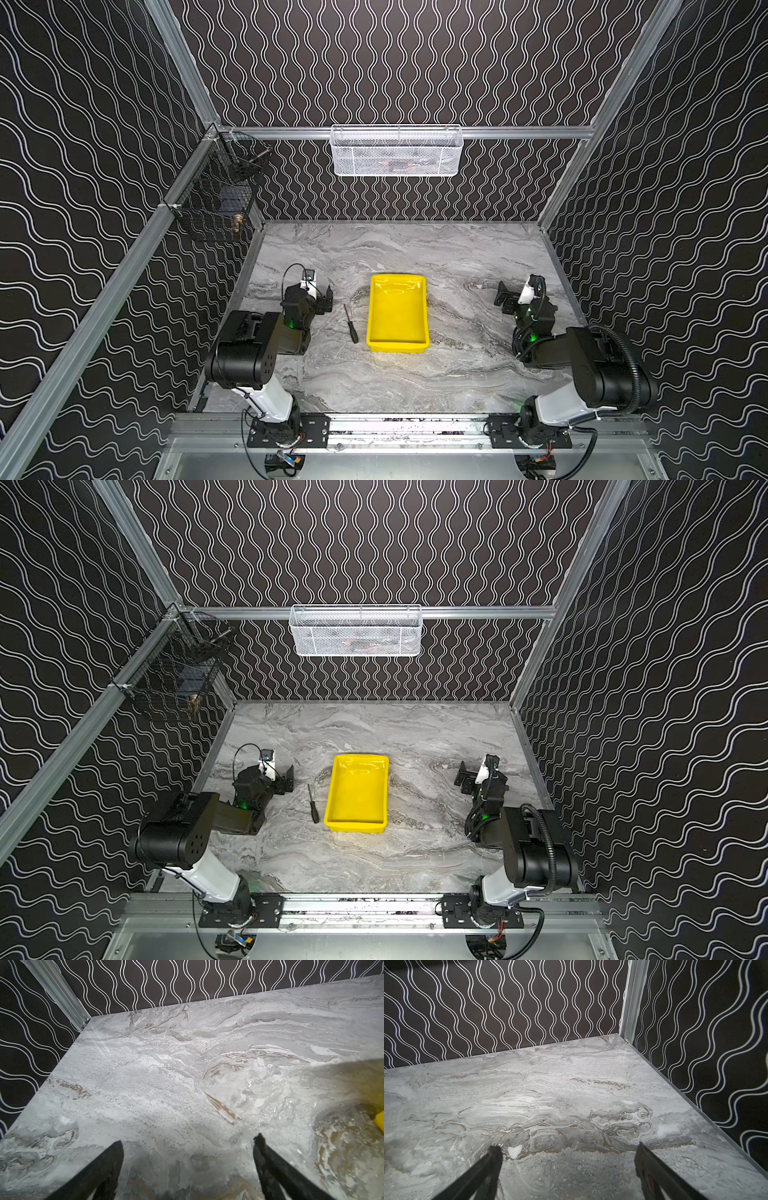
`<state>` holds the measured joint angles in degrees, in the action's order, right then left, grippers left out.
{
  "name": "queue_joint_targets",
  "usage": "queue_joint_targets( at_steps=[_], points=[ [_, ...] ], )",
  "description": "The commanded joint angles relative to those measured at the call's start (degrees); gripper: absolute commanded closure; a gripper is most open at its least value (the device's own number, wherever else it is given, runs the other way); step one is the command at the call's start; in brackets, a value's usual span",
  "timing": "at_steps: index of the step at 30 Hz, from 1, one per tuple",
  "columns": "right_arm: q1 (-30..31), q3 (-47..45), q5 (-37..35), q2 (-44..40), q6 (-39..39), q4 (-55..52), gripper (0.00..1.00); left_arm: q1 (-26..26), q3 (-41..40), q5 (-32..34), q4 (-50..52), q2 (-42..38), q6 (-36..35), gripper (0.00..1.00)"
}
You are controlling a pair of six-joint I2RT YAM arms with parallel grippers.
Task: Put the screwdriver in the bin
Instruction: Pick up the screwdriver from the center of the table.
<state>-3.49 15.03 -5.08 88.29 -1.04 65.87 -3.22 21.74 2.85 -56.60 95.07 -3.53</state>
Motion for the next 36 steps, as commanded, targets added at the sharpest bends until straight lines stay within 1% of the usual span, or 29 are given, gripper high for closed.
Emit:
queue_joint_targets(
  at_steps=[1, 4, 5, 6, 7, 8, 9, 10, 11, 12, 15, 18, 21, 22, 24, 27, 30, 33, 36],
  points=[
    [0.1, 0.0, -0.1, 0.0, -0.2, 2.1, 0.01, -0.1, -0.9, 4.3, -2.1, -1.1, 0.7, 0.01],
    [0.1, 0.3, 1.1, 0.0, 0.3, 1.5, 0.01, -0.5, -3.4, 10.3, -2.2, -6.7, 2.3, 0.01],
    [0.1, 1.1, 1.3, -0.7, 0.4, -0.8, 0.01, -1.3, -3.9, 13.7, -0.5, -9.8, 2.6, 0.01],
    [0.2, 1.1, 1.0, -1.3, 0.4, -1.2, 0.01, -2.3, -3.4, 17.6, 4.2, -13.8, 3.2, 0.01],
    [1.1, 1.0, -1.0, -1.9, 0.9, -0.6, 0.01, -2.9, -2.1, 20.9, 10.7, -17.7, 5.2, 0.01],
    [2.3, 1.7, -3.7, -3.2, 1.2, -2.9, 0.01, -2.9, 0.9, 22.8, 22.2, -22.4, 9.4, 0.01],
    [3.3, 3.7, -6.7, -5.1, 1.3, -8.8, 0.01, -2.9, 4.3, 23.7, 32.9, -26.1, 13.7, 0.01],
    [4.2, 6.5, -9.3, -7.1, -0.1, -17.2, 0.01, -2.9, 7.4, 24.4, 40.6, -28.4, 17.4, 0.01],
    [4.4, 11.1, -9.2, -8.9, -2.3, -27.8, 0.01, -2.9, 11.9, 24.4, 50.4, -30.1, 22.2, 0.01],
    [4.4, 14.1, -7.7, -9.9, -4.2, -33.6, 0.01, -3.0, 15.8, 23.6, 57.5, -30.8, 24.9, 0.01],
    [5.2, 19.0, -1.0, -13.0, -8.7, -41.5, 0.01, -3.0, 25.8, 17.5, 73.0, -30.2, 30.0, 0.01],
    [7.8, 25.1, 2.5, -15.1, -11.1, -50.7, 0.01, -3.3, 32.2, 11.8, 84.4, -27.7, 34.1, 0.01],
    [11.8, 29.6, 3.7, -16.5, -10.3, -57.1, 0.01, -3.8, 34.1, 5.6, 92.0, -25.6, 37.4, 0.01],
    [13.0, 30.4, 2.9, -16.6, -9.4, -58.0, 0.01, -4.3, 34.0, 4.2, 94.2, -25.1, 38.7, 0.01],
    [13.7, 31.8, 4.1, -16.4, -8.8, -59.5, 0.01, -6.2, 33.3, 2.5, 97.6, -24.9, 40.7, 0.01],
    [14.9, 32.5, 6.0, -16.4, -10.2, -60.5, 0.01, -11.5, 32.5, 4.0, 101.6, -26.6, 44.1, 0.01],
    [16.1, 31.0, 6.9, -16.4, -10.5, -56.1, 0.01, -16.1, 31.3, 4.8, 103.5, -28.8, 47.4, 0.01],
    [16.2, 31.5, 8.4, -15.4, -10.4, -55.0, 0.01, -19.3, 28.2, 3.9, 101.8, -29.8, 50.4, 0.02],
    [16.2, 32.5, 9.4, -14.3, -10.8, -55.3, 0.01, -20.9, 26.4, 3.8, 101.1, -27.5, 51.8, 0.05]
  ],
)
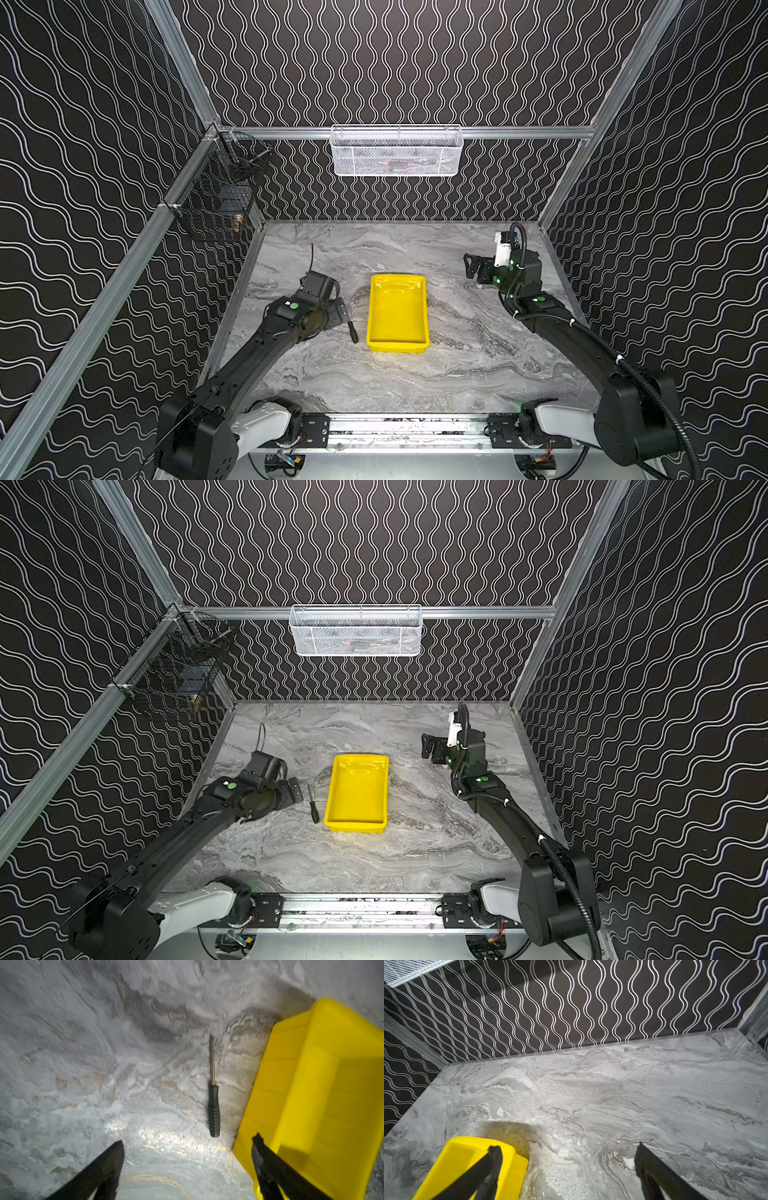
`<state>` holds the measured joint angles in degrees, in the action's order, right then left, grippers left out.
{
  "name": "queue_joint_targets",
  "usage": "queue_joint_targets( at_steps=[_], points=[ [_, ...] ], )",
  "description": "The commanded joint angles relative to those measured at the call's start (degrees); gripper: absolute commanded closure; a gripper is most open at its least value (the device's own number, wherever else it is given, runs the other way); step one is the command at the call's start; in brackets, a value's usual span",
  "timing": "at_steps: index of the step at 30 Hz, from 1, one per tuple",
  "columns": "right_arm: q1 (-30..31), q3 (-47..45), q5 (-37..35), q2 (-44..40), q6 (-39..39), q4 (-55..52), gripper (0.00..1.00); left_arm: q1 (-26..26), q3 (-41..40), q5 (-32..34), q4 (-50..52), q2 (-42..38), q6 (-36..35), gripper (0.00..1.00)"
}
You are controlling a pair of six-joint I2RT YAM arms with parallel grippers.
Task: Put the screwdriver in the bin
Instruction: Pick up the screwdriver from the center of the table.
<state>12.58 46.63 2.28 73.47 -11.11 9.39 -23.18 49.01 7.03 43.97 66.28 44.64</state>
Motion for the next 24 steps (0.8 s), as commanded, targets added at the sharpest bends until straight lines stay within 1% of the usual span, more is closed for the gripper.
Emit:
queue_joint_targets(
  at_steps=[1, 3, 6, 11, 12, 14, 18, 22, 24],
  points=[
    [0.2, 0.5, 2.8, 0.8, -1.0, 2.2, 0.01, -1.5, -1.1, -0.6, -0.1, 2.4, 3.9, 0.05],
    [0.2, 0.3, 4.7, 1.4, -1.4, 3.0, 0.01, -2.8, -1.4, -1.8, -2.3, 4.9, 4.5, 0.05],
    [0.2, 1.2, 6.1, 2.7, -2.0, 2.5, 0.01, -5.2, -1.0, -0.5, -3.7, 9.1, 5.8, 0.07],
    [0.3, 2.2, 7.3, 3.4, -2.1, 1.2, 0.01, -6.9, -0.4, -1.6, -7.7, 14.0, 6.5, 0.1],
    [0.3, 2.1, 7.2, 3.2, -2.1, 1.4, 0.01, -6.9, 0.0, -0.8, -7.5, 14.9, 6.4, 0.11],
    [0.3, 2.1, 7.2, 2.8, -1.8, 1.0, 0.01, -6.9, 0.7, 0.8, -6.4, 16.3, 6.3, 0.15],
    [0.3, 1.8, 7.0, 1.9, -1.5, 0.6, 0.01, -6.9, 1.3, -0.4, -8.4, 19.1, 5.2, 0.22],
    [0.3, 2.3, 7.3, 1.9, -1.1, -0.4, 0.01, -6.9, 2.5, -1.1, -9.0, 22.2, 4.6, 0.34],
    [0.3, 2.3, 6.9, 1.7, -0.7, -0.7, 0.01, -6.9, 2.1, -1.2, -10.0, 22.5, 4.6, 0.38]
  ],
)
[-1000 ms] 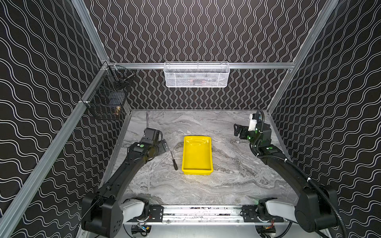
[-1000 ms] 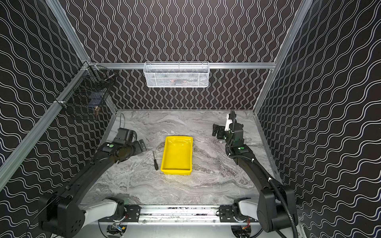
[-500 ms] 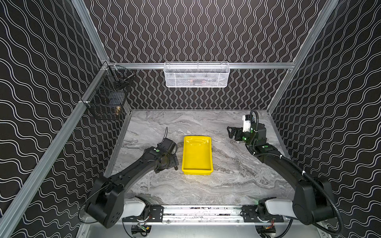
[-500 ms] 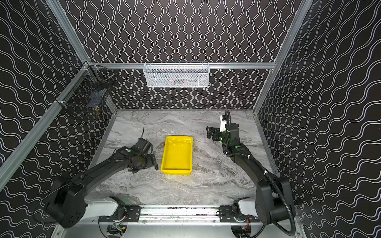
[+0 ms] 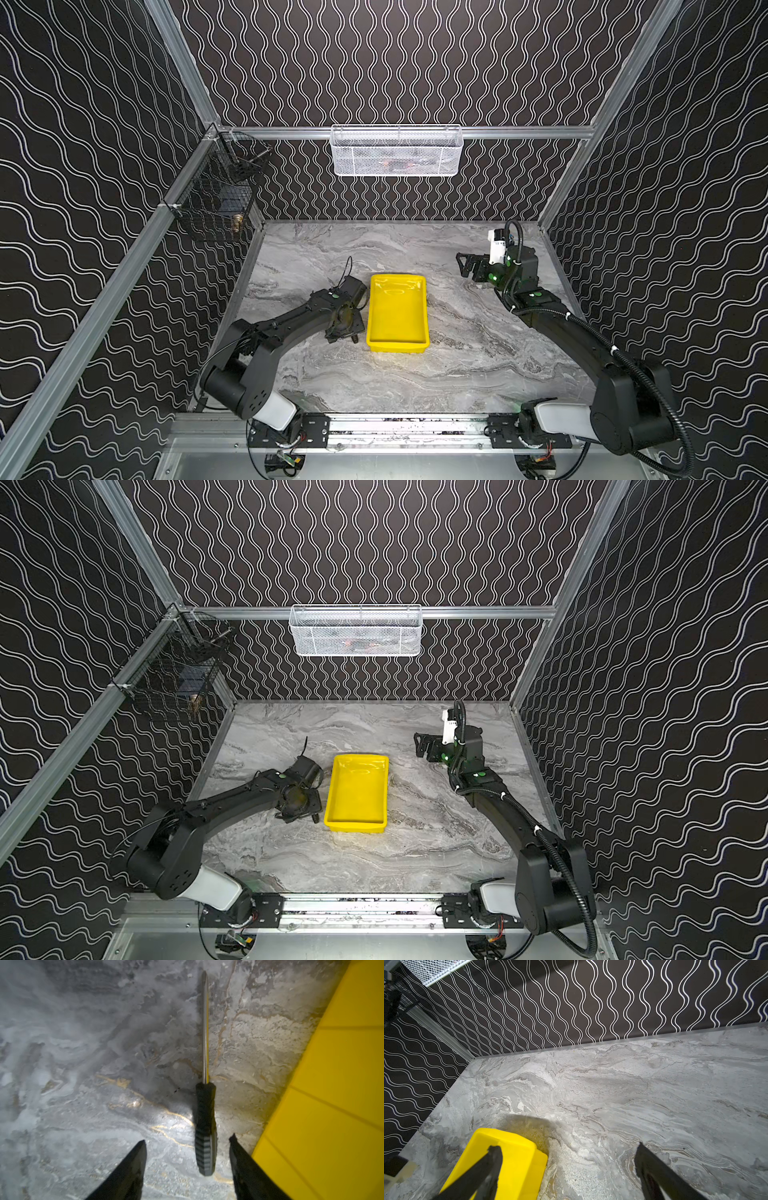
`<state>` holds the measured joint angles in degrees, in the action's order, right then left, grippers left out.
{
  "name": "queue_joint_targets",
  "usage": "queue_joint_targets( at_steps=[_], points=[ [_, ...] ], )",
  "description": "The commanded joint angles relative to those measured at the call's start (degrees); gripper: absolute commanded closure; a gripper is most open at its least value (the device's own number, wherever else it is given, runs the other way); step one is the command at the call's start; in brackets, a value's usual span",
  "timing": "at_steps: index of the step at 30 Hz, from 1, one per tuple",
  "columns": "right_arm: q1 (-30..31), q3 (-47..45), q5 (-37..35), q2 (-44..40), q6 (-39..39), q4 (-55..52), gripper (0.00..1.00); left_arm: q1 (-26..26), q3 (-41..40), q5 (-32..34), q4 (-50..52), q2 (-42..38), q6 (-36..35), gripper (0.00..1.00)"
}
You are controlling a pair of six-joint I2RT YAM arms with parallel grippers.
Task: Put the screwdriver in the bin
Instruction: Pick up the screwdriver from the center of the table.
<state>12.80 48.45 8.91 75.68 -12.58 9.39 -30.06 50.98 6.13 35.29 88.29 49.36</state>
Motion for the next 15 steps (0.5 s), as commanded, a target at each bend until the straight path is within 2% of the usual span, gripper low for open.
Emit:
queue_joint_targets(
  at_steps=[1, 4, 13, 15],
  points=[
    [0.0, 0.3, 0.1, -0.6, 0.7, -0.5, 0.01, 0.0, -0.2, -0.2, -1.8, 0.5, 0.0, 0.4],
    [0.1, 0.3, 0.6, -0.8, 0.8, -0.7, 0.01, 0.0, -0.4, 0.0, -2.0, 0.9, 0.3, 0.48],
    [0.1, 0.6, 1.6, -2.4, 2.9, -4.0, 0.01, 0.0, -1.9, -1.1, -5.5, 3.5, -1.1, 0.54],
    [0.1, 0.5, 1.0, -2.9, 3.3, -4.2, 0.01, 0.0, -2.1, -0.9, -6.2, 3.7, -1.4, 0.59]
  ],
)
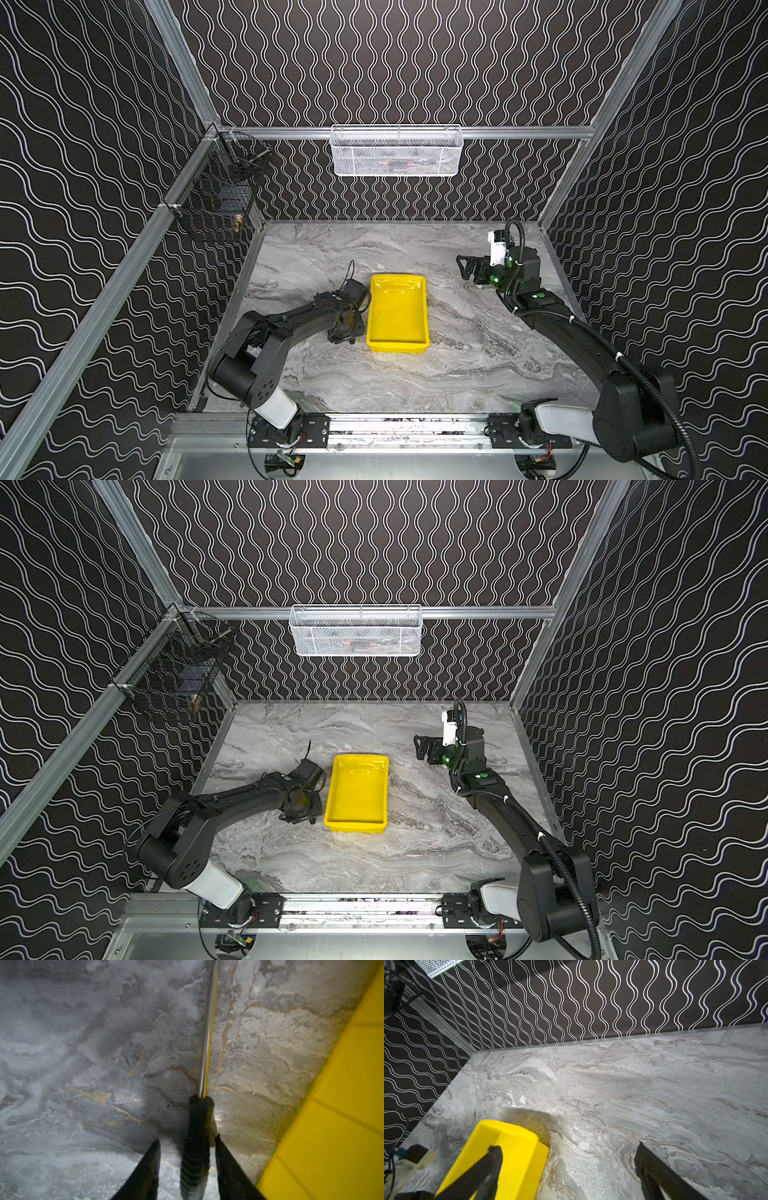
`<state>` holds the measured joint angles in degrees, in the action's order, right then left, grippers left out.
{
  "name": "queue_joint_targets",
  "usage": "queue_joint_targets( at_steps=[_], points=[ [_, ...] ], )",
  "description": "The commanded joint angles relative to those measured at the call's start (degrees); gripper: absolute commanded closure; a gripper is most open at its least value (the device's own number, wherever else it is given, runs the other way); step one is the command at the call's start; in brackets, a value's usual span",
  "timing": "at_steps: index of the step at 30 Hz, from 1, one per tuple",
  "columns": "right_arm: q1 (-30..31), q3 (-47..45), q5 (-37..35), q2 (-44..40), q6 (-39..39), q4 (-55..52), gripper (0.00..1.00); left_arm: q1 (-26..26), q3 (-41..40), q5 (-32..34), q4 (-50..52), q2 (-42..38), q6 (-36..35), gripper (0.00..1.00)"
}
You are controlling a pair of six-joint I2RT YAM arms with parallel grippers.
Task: Put the screwdriver in the bin
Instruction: Pick up the screwdriver from the center of the table.
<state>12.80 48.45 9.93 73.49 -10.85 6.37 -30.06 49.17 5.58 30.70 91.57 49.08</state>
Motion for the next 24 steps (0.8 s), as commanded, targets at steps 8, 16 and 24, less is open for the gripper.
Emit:
queue_joint_targets(
  at_steps=[8, 16, 24],
  points=[
    [0.1, 0.9, -1.7, -2.3, 2.1, -3.9, 0.01, 0.0, 1.7, 0.9, -0.4, 2.2, -4.1, 0.73],
    [0.1, 1.5, -2.5, -4.9, 1.0, -7.2, 0.01, 0.0, 1.1, 1.3, -0.2, 1.5, -6.5, 0.88],
    [0.1, 0.0, -1.6, -7.7, 0.3, -9.3, 0.01, 0.0, -1.5, 1.2, -2.8, -1.1, -7.3, 1.0]
  ],
)
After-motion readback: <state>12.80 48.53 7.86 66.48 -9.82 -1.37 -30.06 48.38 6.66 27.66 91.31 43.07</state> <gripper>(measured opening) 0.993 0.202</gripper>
